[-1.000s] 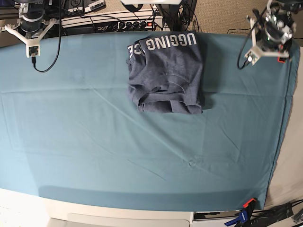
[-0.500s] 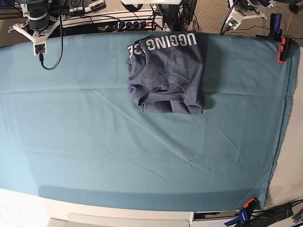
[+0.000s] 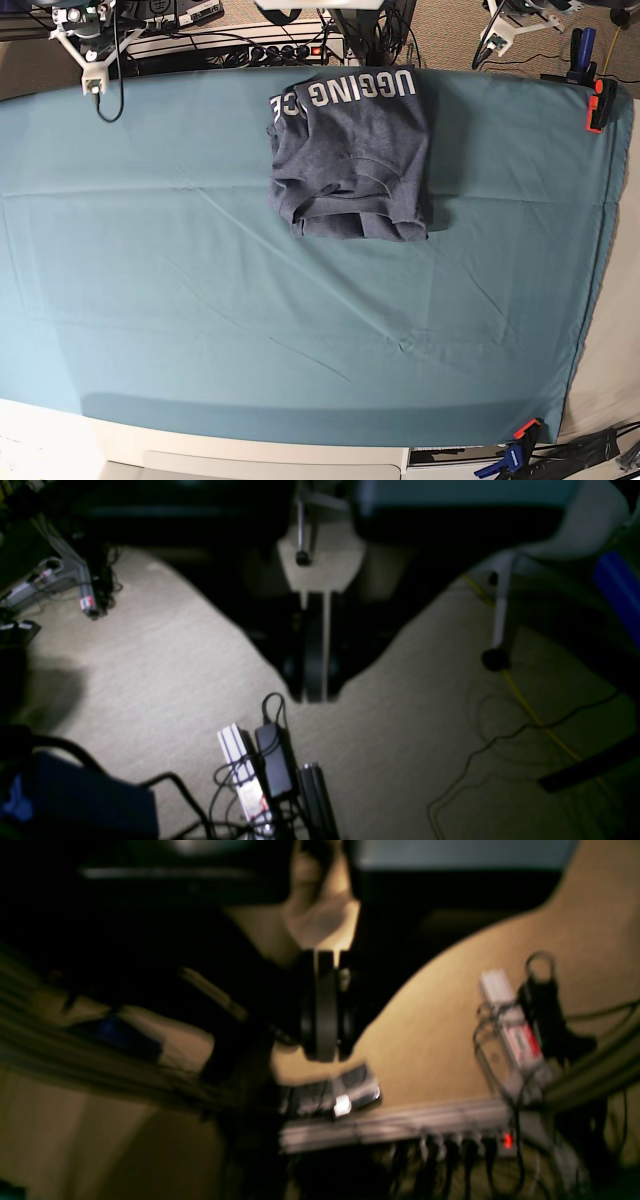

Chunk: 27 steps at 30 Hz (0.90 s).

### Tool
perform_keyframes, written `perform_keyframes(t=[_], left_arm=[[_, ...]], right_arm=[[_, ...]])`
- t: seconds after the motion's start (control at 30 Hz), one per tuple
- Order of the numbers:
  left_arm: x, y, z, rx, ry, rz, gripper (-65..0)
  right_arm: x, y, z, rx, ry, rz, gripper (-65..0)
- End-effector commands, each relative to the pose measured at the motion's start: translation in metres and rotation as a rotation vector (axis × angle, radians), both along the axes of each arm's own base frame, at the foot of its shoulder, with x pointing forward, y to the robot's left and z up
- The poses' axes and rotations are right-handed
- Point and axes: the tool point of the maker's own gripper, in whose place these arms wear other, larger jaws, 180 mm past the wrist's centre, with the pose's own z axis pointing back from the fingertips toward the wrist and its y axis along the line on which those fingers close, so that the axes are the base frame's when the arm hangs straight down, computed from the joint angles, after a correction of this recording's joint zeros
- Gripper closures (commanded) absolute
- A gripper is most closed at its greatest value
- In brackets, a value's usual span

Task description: Fold the T-shirt properly

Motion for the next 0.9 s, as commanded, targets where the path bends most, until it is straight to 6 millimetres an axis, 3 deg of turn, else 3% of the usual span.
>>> perform_keyframes(t=[0.0, 0.23, 0.53, 0.7, 0.87], left_arm=[[-0.002, 0.001, 0.001, -0.002, -0.003, -0.001, 0.0], [-0.008, 0.005, -0.008, -0.009, 0.006, 0.014, 0.0], [-0.026, -0.004, -0.016, -0.103, 0.083, 0.096, 0.0], [-0.023, -0.001, -0.020, -0.099, 0.086, 0.107, 0.0], [-0.008, 0.005, -0.029, -0.087, 0.069, 0.118, 0.0]], right_arm=[[-0.003, -0.005, -0.002, -0.002, 0.005, -0.013, 0.0], [-0.036, 0.000, -0.038, 0.115, 0.096, -0.139, 0.0], [-0.071, 0.018, -0.057, 0.248, 0.202, -0.253, 0.0], [-0.070, 0.026, -0.058, 0.297, 0.203, -0.221, 0.0], [-0.065, 0.026, -0.059, 0.296, 0.191, -0.219, 0.0]])
